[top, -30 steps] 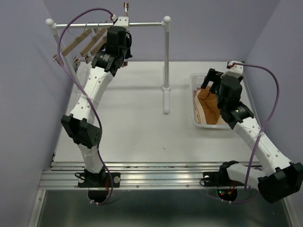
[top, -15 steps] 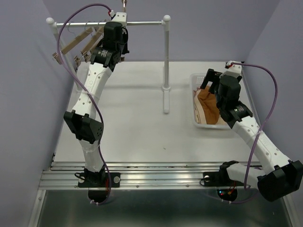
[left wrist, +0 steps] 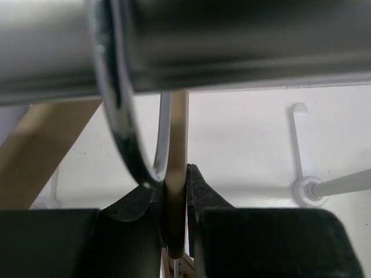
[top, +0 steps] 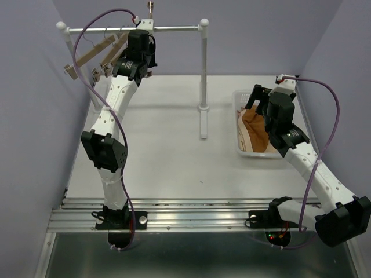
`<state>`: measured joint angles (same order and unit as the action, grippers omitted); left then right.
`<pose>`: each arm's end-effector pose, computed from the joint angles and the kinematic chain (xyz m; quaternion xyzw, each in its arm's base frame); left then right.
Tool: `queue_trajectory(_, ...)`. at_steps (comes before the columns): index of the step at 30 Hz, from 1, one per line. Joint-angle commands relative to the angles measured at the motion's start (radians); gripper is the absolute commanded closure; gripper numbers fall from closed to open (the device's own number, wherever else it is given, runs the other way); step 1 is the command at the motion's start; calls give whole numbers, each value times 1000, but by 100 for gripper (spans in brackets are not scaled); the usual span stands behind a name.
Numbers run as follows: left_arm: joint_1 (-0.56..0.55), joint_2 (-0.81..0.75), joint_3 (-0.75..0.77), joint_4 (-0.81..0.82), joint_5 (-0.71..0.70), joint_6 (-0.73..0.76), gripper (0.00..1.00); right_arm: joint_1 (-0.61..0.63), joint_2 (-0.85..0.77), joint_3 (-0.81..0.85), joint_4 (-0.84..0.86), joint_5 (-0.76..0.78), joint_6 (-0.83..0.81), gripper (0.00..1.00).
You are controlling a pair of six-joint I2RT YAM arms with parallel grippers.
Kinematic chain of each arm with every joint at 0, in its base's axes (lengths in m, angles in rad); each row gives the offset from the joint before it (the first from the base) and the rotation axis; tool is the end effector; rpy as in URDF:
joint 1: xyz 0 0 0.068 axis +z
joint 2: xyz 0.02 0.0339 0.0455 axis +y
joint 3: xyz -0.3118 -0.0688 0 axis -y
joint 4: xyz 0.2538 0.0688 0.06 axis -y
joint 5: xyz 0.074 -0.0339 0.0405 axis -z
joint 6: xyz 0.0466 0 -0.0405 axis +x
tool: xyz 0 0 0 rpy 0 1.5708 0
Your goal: Remove the underwear clipped to the hanger
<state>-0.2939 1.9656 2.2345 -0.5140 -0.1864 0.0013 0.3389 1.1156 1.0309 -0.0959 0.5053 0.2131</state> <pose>0.4666 -0.1322 0.4975 0.0588 0.7847 -0.0167 0.6168 0.2469 0.0631 0.4112 0.1130 0.7522 -0.0157 0.6490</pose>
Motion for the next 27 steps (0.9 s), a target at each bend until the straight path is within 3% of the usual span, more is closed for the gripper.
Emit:
queue_trajectory(1, 4, -80, -48, 25, 8, -29, 96, 0, 3, -8, 62, 6, -12, 0)
queue_trajectory(3, 4, -91, -55, 20, 15, -41, 79, 0, 4, -8, 64, -1, -14, 0)
queue_trajectory(5, 4, -115, -71, 26, 21, -46, 72, 0, 3, -6, 64, -10, -17, 0)
queue_trajectory(11, 2, -180, -93, 48, 25, -79, 37, 0, -13, -5, 64, -36, -17, 0)
queue_trajectory(19, 2, -296, -136, 60, 80, -121, 24, 0, -56, -17, 67, -88, 9, 0)
queue_trajectory(20, 2, -330, -145, 63, 91, -127, 20, 0, -62, -18, 65, -94, 17, 0)
queue_trajectory(21, 1, -350, -174, 69, 111, -133, 1, 0, -74, -23, 67, -99, 29, 0)
queue_trajectory(27, -19, -577, -398, 163, 136, -195, 1, 0, -106, -52, 22, -59, 120, 0)
